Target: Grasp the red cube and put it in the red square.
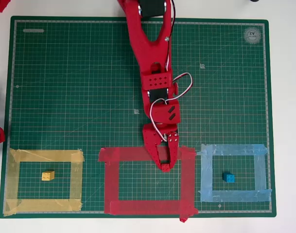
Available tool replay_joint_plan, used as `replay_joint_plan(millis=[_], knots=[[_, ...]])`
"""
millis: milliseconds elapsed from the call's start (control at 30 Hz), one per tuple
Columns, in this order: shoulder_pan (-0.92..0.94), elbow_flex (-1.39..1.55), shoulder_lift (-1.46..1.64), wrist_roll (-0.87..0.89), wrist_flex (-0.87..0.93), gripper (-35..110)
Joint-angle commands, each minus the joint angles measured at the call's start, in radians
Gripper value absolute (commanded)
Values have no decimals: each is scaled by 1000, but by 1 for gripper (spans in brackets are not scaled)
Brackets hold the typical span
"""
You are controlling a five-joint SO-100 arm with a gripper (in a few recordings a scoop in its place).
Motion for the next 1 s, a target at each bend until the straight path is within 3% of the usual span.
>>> replay_joint_plan(millis=[0, 700, 967], knots=[[26, -89, -6, 0, 2, 1], [86, -216, -100, -9, 74, 1], [71, -178, -77, -153, 80, 1]])
